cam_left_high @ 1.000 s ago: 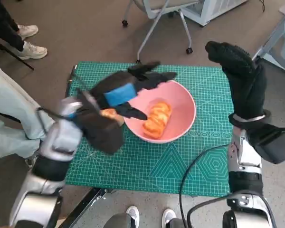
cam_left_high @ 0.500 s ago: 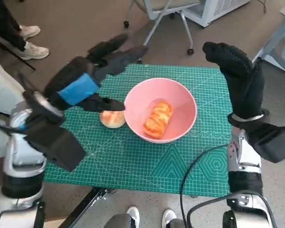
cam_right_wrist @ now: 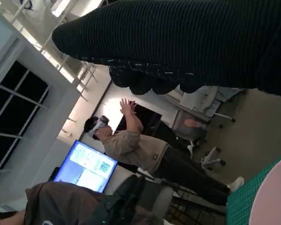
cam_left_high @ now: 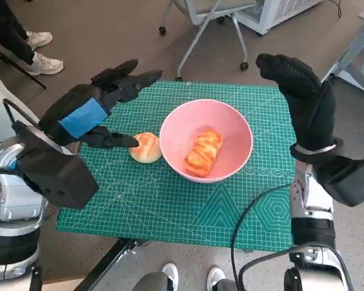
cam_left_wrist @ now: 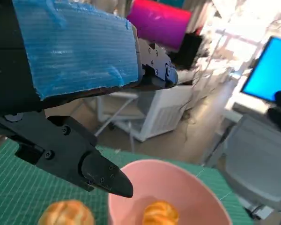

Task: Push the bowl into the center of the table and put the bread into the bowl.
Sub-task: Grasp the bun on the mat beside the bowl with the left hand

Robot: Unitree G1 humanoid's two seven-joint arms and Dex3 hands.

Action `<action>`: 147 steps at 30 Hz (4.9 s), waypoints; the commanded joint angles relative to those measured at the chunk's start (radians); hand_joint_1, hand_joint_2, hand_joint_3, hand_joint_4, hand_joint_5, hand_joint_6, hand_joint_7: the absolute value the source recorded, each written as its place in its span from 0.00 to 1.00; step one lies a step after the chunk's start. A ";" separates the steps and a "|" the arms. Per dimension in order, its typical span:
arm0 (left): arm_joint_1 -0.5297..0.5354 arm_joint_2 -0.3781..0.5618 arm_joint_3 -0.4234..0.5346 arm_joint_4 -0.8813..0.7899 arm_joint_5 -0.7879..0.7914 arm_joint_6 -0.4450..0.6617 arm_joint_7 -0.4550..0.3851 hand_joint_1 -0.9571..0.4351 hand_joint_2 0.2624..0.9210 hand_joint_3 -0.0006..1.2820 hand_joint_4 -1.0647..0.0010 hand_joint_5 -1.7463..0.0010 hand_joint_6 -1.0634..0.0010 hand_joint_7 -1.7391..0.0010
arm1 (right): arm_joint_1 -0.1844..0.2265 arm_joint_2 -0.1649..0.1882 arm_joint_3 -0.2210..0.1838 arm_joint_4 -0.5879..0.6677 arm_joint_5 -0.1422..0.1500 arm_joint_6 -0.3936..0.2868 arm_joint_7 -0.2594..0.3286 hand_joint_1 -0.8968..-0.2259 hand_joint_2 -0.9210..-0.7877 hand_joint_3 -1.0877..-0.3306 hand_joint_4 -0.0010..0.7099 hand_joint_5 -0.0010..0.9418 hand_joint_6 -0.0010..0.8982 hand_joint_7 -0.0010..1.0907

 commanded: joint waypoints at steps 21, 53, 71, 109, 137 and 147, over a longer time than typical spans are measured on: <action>-0.087 -0.063 -0.175 0.386 0.114 -0.028 0.067 0.55 0.73 0.00 0.89 1.00 0.72 1.00 | 0.006 -0.020 -0.017 0.018 0.015 0.014 0.031 0.37 0.00 0.48 0.23 0.00 0.00 0.49; -0.219 -0.101 -0.374 0.579 0.291 0.261 -0.055 0.58 0.80 0.01 0.70 0.98 0.59 0.97 | 0.013 -0.022 -0.024 0.016 0.014 0.006 0.022 0.39 0.00 0.49 0.24 0.00 0.02 0.47; -0.190 -0.070 -0.348 0.588 0.241 0.147 -0.064 0.67 0.96 0.03 0.27 0.45 0.33 0.37 | 0.008 -0.018 -0.027 0.022 0.017 0.007 0.020 0.38 0.00 0.50 0.24 0.00 0.03 0.46; -0.121 -0.006 -0.147 0.447 0.151 0.042 0.059 0.69 0.98 0.02 0.26 0.37 0.35 0.38 | 0.016 -0.008 -0.026 0.020 0.034 0.004 0.029 0.38 0.00 0.50 0.24 0.00 0.04 0.45; 0.192 0.084 -0.149 0.030 0.147 0.216 -0.116 0.38 0.63 0.00 1.00 1.00 0.91 1.00 | 0.032 -0.010 -0.038 0.017 0.050 0.013 0.036 0.38 0.00 0.51 0.24 0.00 0.06 0.42; 0.272 0.031 -0.141 0.066 0.178 0.094 0.083 0.34 0.65 0.01 1.00 1.00 0.93 1.00 | 0.031 -0.003 -0.036 0.013 0.039 0.013 0.025 0.40 0.00 0.51 0.24 0.00 0.07 0.41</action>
